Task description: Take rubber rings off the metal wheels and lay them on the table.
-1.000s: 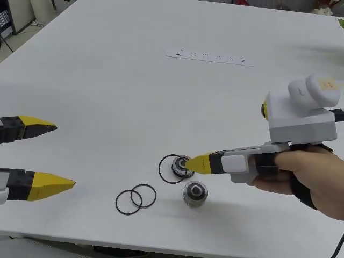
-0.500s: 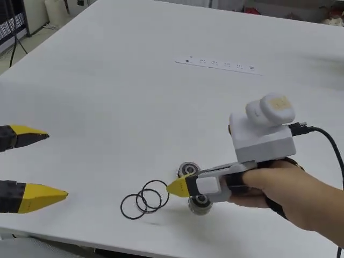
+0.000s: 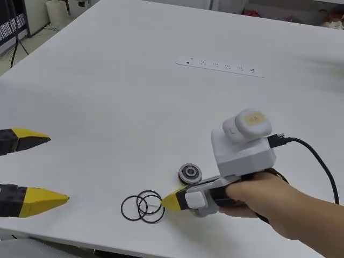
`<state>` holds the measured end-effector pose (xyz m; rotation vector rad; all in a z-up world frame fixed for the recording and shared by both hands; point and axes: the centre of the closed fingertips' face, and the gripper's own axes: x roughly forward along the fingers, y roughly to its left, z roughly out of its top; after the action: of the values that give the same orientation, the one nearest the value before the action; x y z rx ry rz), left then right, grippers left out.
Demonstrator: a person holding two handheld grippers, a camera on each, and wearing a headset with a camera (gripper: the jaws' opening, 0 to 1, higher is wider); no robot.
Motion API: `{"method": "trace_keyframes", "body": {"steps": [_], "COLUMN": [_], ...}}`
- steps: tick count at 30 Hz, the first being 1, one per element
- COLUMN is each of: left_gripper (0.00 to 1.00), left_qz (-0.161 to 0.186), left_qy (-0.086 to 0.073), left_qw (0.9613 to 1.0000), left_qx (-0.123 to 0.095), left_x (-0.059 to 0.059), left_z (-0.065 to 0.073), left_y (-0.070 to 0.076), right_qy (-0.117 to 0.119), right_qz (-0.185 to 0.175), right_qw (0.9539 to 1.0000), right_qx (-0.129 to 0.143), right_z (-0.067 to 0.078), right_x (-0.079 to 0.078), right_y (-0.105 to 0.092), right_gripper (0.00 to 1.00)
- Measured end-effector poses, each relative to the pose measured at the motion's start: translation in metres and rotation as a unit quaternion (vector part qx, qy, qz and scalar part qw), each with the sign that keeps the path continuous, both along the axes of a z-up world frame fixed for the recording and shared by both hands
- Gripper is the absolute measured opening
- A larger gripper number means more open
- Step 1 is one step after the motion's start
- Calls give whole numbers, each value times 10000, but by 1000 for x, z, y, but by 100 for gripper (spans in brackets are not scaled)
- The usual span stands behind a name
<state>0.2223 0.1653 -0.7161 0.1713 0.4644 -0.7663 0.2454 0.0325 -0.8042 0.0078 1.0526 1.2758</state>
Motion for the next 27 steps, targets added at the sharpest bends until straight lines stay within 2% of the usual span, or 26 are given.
{"method": "trace_keyframes", "body": {"steps": [9,16,21,27], "left_gripper": [69,69,69,69], "left_qz": [-1,-21,-61,-140], "left_qy": [-6,-4,-9,-41], "left_qw": [10000,10000,10000,9999], "left_qx": [-2,-2,14,28], "left_x": [1,3,5,10], "left_z": [0,1,2,6], "left_y": [0,0,-2,-7], "right_qy": [-174,-401,-776,-1048], "right_qz": [20,46,44,-54], "right_qw": [9998,9991,9968,9940], "right_qx": [-24,85,190,312], "right_z": [2,14,24,35], "right_x": [3,9,19,31], "right_y": [-2,-8,-19,-32], "right_gripper": [5,10,16,24]}}
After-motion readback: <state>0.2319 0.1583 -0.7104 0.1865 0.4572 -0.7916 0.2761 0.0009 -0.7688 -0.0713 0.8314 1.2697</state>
